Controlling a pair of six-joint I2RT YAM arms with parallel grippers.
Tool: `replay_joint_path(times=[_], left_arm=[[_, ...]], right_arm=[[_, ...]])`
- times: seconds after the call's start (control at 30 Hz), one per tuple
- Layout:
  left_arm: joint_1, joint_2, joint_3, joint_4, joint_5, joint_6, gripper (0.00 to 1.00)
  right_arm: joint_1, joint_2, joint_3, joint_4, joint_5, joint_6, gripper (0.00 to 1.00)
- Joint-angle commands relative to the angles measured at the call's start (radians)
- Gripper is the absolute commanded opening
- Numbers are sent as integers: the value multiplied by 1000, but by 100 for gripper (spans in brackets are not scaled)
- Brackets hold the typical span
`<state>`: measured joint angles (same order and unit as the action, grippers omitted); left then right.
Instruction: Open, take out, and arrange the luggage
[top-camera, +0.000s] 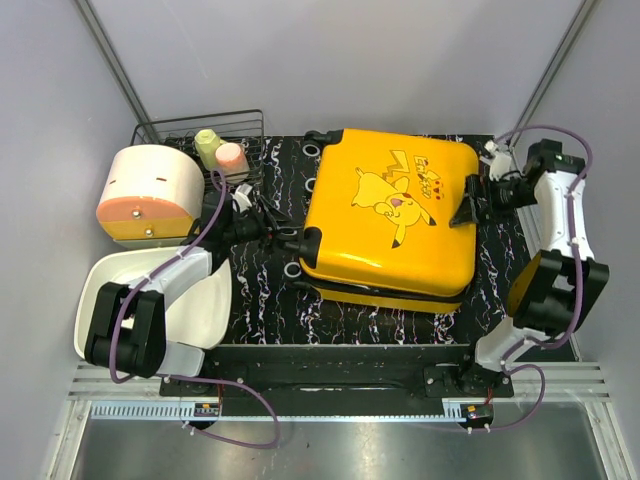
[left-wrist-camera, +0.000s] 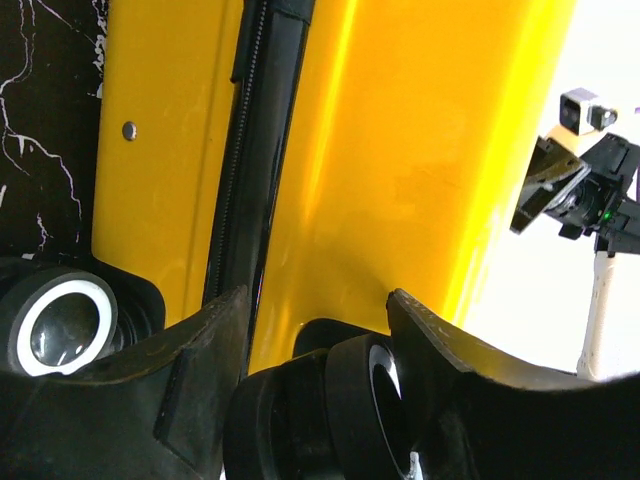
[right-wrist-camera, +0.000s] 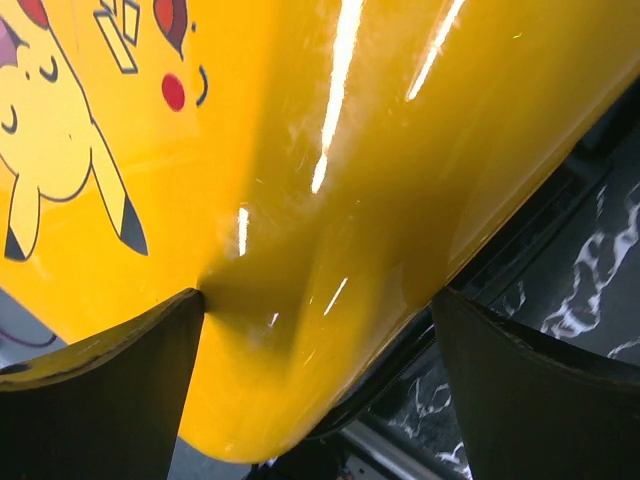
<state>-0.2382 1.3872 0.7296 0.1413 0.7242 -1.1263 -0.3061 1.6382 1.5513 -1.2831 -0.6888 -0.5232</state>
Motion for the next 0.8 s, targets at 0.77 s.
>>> replay_joint_path(times=[0.77], left_arm=[[137,-5,335,-3,188,-125,0]], right_arm=[[251,-543,-115,305,-231,-101,99]])
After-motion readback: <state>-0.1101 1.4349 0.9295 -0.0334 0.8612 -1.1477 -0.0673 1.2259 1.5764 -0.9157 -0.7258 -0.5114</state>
